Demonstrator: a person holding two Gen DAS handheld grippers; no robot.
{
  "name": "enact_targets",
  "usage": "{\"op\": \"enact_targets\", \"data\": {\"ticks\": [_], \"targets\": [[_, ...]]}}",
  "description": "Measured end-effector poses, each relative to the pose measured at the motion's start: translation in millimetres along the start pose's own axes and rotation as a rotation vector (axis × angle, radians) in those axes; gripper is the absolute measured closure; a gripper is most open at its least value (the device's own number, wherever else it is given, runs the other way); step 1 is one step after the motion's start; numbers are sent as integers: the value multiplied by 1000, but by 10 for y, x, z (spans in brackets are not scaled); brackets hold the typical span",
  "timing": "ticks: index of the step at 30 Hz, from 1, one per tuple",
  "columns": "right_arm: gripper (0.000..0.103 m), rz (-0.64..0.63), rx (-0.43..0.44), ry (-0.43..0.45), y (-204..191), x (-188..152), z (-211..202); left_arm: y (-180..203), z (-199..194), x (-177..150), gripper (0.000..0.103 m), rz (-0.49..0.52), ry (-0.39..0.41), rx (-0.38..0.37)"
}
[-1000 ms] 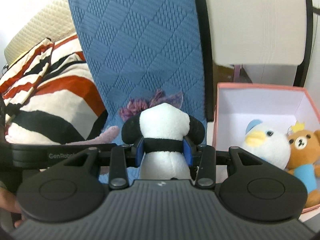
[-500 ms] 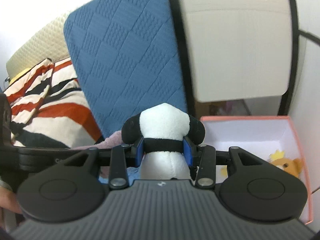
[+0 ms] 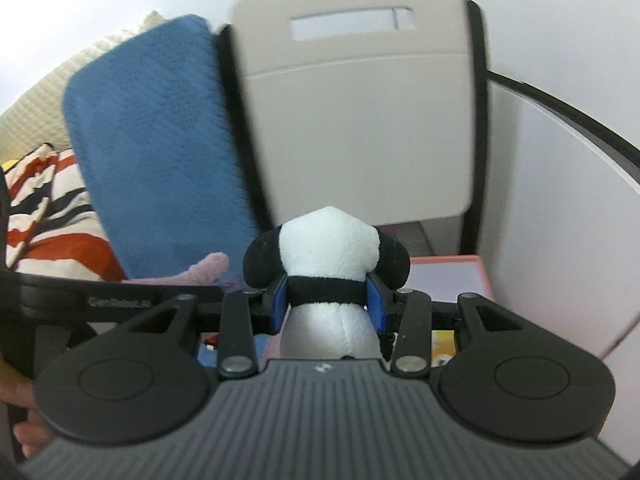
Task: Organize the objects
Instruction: 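Lower the pink plush into the box with the left gripper while the right releases the panda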
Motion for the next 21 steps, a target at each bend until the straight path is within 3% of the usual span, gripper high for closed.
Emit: {"op": "enact_targets", "data": {"ticks": [9, 16, 21], "targets": [[60, 42, -100, -107, 641, -475, 397, 303, 659, -334, 69, 14, -118, -25], [60, 135, -95, -227, 965, -884, 670, 336, 1043, -636, 69, 19, -206, 0], [60, 135, -90, -263, 1000, -1054, 754, 338, 1229, -770, 69, 10, -246, 4]]}}
Point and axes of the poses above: each gripper's, at about its wrist camera, not at the fingertips, and z roughly the way its jaws point, y to its right, x to its top, the point moved 6 cm from there along z, roughly the way its jaws point, and after that the axes turned 2 degrees about z, right-handed, at the moved point
